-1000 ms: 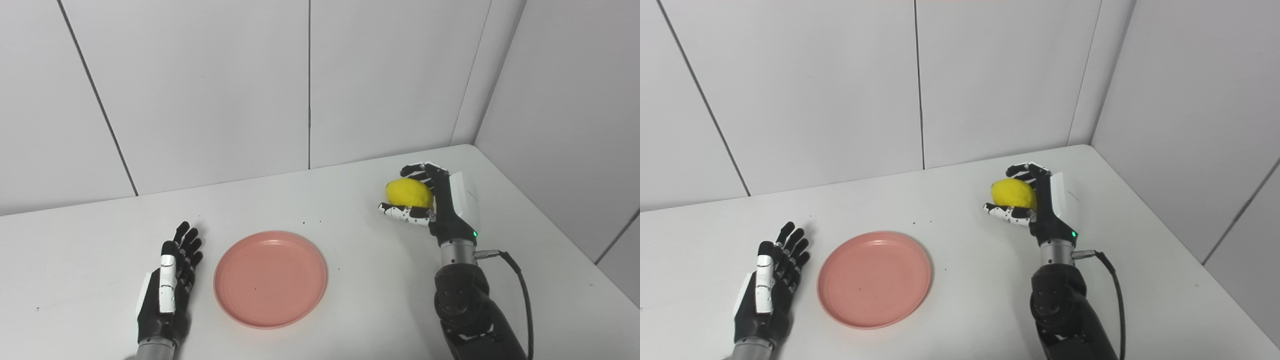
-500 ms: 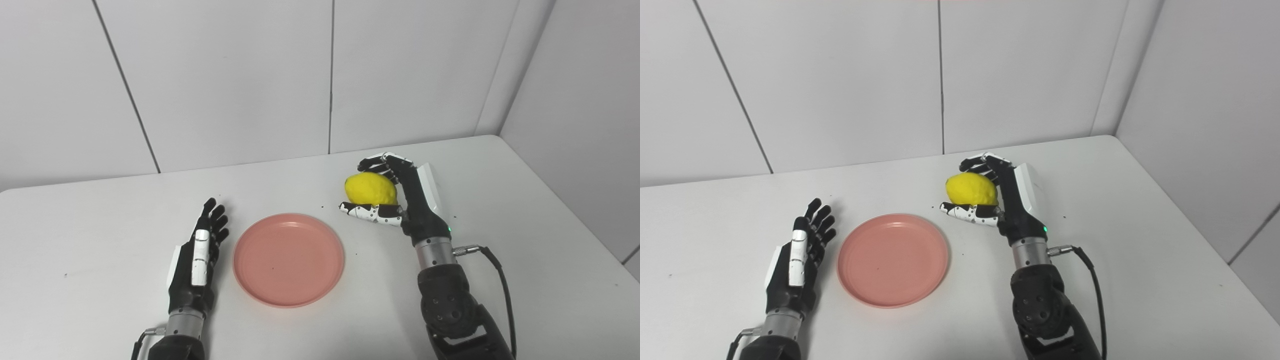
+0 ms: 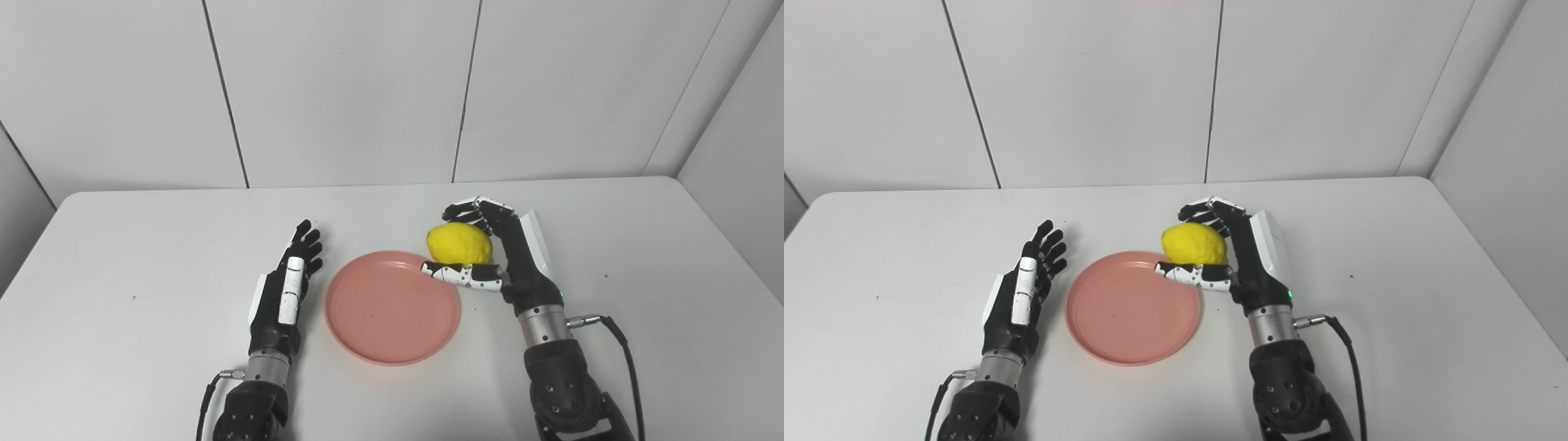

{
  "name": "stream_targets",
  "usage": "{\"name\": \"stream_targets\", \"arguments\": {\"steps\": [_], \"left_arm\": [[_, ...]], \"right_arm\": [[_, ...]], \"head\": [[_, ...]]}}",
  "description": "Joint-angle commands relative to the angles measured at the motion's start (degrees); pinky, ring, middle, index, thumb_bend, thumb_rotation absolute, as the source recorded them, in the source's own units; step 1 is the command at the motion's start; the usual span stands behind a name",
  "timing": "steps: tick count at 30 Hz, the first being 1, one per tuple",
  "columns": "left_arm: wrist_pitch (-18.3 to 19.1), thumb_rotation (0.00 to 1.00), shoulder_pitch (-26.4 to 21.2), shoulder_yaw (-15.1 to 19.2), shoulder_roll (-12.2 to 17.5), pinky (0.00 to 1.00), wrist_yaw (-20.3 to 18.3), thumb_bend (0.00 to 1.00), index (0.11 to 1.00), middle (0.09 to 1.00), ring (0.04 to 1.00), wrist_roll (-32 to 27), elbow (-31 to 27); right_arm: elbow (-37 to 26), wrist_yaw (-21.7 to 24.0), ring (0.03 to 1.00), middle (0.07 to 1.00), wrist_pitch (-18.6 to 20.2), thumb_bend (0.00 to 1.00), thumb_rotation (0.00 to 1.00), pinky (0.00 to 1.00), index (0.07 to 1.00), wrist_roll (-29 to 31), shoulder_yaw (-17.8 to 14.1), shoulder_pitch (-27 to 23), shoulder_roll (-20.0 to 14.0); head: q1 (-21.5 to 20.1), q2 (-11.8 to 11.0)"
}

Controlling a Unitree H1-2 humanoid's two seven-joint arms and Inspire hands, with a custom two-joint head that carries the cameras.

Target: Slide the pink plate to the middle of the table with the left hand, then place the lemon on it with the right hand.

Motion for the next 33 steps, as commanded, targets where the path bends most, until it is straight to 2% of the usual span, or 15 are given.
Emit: {"name": "stream_targets", "arguments": {"steps": [1, 8, 13, 18, 25, 28, 33], "left_arm": [[-0.7, 1.00, -1.4, -0.3, -1.2, 0.92, 0.7, 0.62, 0.918, 0.932, 0.932, 0.8, -1.6], [-0.2, 1.00, -1.6, -0.9, -1.5, 0.91, 1.1, 0.60, 0.925, 0.935, 0.930, 1.2, -1.5], [-0.3, 1.00, -1.6, -1.0, -1.8, 0.90, 1.3, 0.58, 0.922, 0.926, 0.922, 1.8, -1.6], [0.4, 1.00, -1.8, -0.8, -1.9, 0.90, 1.4, 0.58, 0.919, 0.925, 0.921, 2.0, -1.5], [0.8, 1.00, -1.9, -0.7, -1.7, 0.89, 1.4, 0.60, 0.923, 0.931, 0.922, 2.1, -1.5], [0.9, 1.00, -1.9, -0.7, -1.8, 0.89, 1.4, 0.60, 0.921, 0.929, 0.919, 2.0, -1.4], [1.2, 1.00, -2.0, -0.8, -1.8, 0.89, 1.5, 0.61, 0.921, 0.930, 0.921, 2.3, -1.4]], "right_arm": [[-0.5, 0.5, 0.427, 0.487, -3.4, 0.52, 0.00, 0.40, 0.523, -0.2, 0.6, -2.0, 0.5], [1.5, 1.4, 0.430, 0.493, -4.1, 0.52, 0.00, 0.40, 0.515, -0.3, 2.1, -2.6, 0.9], [4.5, 1.7, 0.428, 0.482, -6.2, 0.52, 0.00, 0.41, 0.525, -1.6, 4.1, -3.6, 0.6], [7.0, 1.5, 0.438, 0.486, -5.7, 0.52, 0.00, 0.44, 0.515, -3.9, 5.2, -4.3, 1.1], [10.2, 1.4, 0.424, 0.484, -6.3, 0.52, 0.00, 0.43, 0.527, -6.3, 6.3, -5.5, 0.9], [11.0, 1.9, 0.431, 0.482, -6.1, 0.52, 0.00, 0.46, 0.526, -6.7, 6.6, -5.7, 0.7], [13.4, 1.5, 0.426, 0.491, -7.7, 0.52, 0.00, 0.44, 0.524, -7.1, 7.3, -6.1, 0.0]], "head": [[0.6, -0.1], [2.0, -0.2], [2.0, -0.3], [1.9, -0.3], [1.6, -0.2], [1.6, -0.1], [1.6, -0.1]]}}
